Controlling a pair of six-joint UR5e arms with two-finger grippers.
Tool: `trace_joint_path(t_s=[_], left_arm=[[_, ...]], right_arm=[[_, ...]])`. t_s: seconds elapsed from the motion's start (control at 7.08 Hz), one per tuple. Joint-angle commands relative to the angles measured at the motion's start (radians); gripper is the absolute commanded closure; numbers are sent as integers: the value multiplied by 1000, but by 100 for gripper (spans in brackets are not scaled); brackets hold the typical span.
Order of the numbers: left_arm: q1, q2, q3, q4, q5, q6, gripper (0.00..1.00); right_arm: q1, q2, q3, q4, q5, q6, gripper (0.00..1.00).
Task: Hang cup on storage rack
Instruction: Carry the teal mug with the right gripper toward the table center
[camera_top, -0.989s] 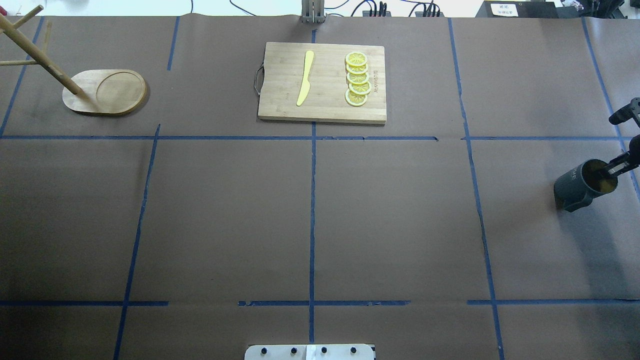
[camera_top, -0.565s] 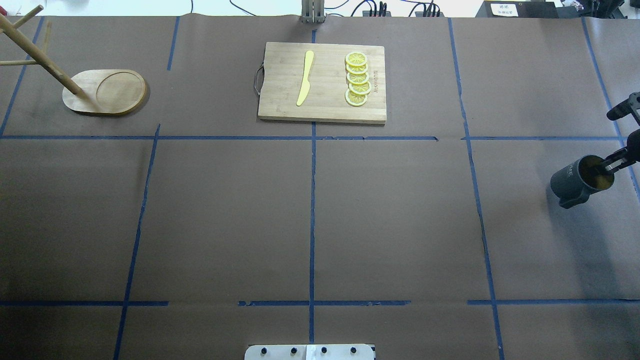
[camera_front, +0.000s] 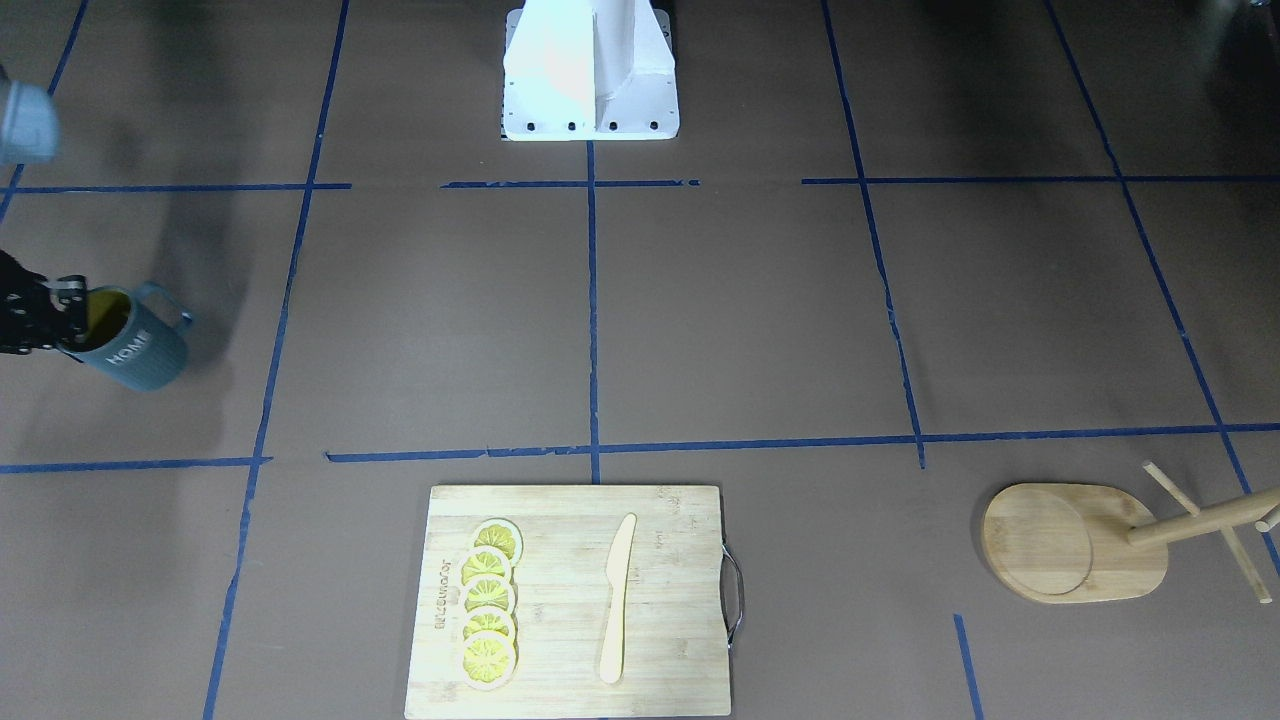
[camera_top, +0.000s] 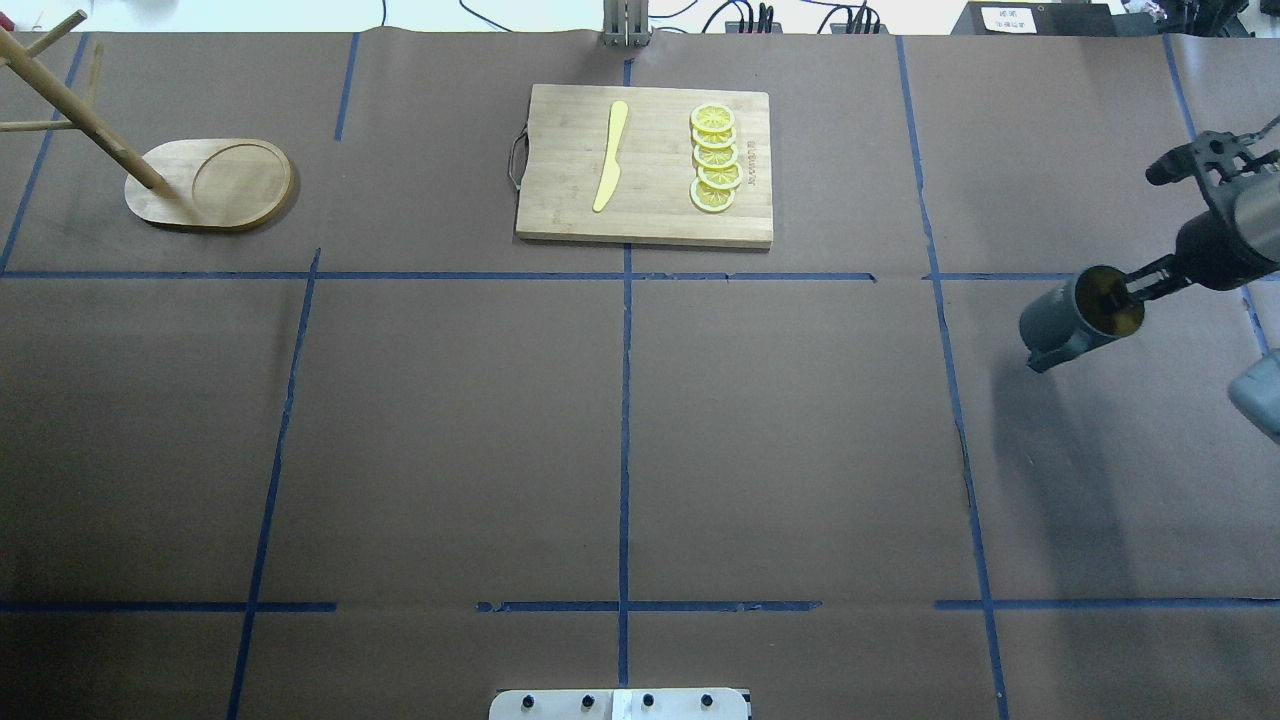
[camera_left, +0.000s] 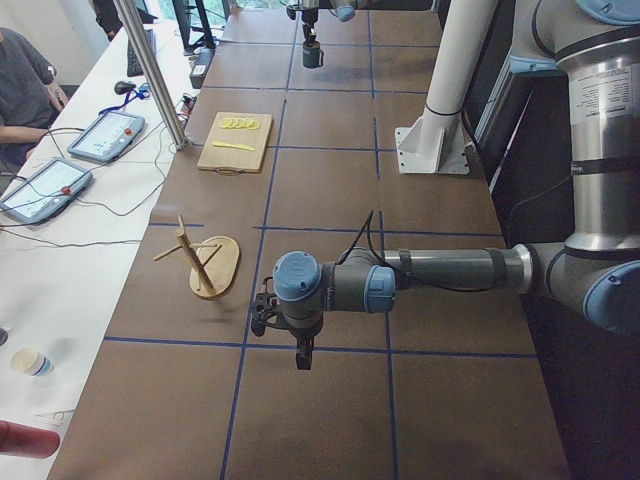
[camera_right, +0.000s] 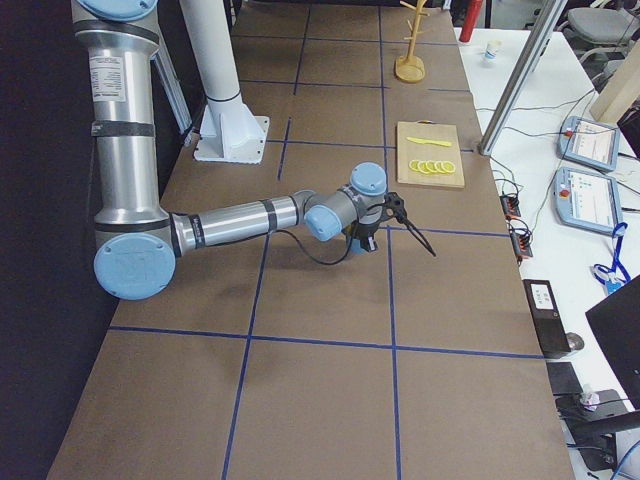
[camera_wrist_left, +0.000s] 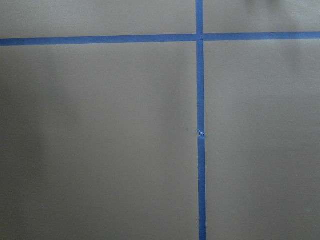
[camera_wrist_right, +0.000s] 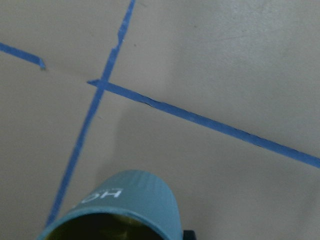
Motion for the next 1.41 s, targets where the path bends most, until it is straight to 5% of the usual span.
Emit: trace_joint_path(t_s=[0.0, 0.57, 1.27], left_arm=[[1, 0, 0, 1, 0, 0, 0], [1, 2, 0, 1, 0, 0, 0], [1, 2, 0, 1, 0, 0, 0]], right_arm=[[-105, 162, 15, -104, -56, 244, 100], [-342, 440, 9, -297, -215, 636, 100], [-546, 673, -99, -416, -409, 846, 100]])
